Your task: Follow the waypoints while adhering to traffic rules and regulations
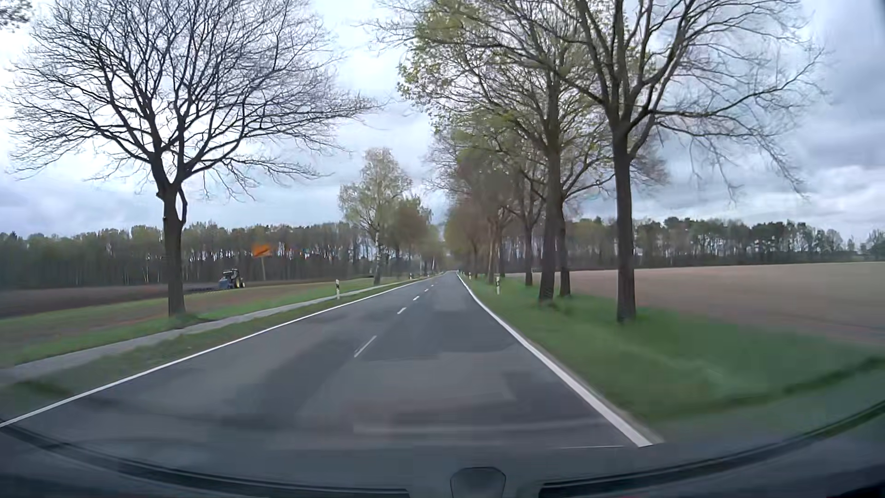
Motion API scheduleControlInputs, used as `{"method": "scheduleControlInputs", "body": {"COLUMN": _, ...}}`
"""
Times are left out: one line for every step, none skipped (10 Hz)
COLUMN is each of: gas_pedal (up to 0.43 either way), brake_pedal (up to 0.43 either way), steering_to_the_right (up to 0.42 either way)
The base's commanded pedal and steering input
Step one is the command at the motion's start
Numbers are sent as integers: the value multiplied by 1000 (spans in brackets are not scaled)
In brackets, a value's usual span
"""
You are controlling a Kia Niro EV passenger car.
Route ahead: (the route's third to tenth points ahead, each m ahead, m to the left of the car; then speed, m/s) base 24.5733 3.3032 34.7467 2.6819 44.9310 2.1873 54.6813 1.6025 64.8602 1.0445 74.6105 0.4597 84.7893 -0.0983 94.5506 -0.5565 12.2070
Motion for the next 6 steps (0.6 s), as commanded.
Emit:
{"method": "scheduleControlInputs", "body": {"gas_pedal": 157, "brake_pedal": 0, "steering_to_the_right": 7}}
{"method": "scheduleControlInputs", "body": {"gas_pedal": 157, "brake_pedal": 0, "steering_to_the_right": 7}}
{"method": "scheduleControlInputs", "body": {"gas_pedal": 157, "brake_pedal": 0, "steering_to_the_right": 7}}
{"method": "scheduleControlInputs", "body": {"gas_pedal": 157, "brake_pedal": 0, "steering_to_the_right": 6}}
{"method": "scheduleControlInputs", "body": {"gas_pedal": 157, "brake_pedal": 0, "steering_to_the_right": 6}}
{"method": "scheduleControlInputs", "body": {"gas_pedal": 157, "brake_pedal": 0, "steering_to_the_right": 5}}
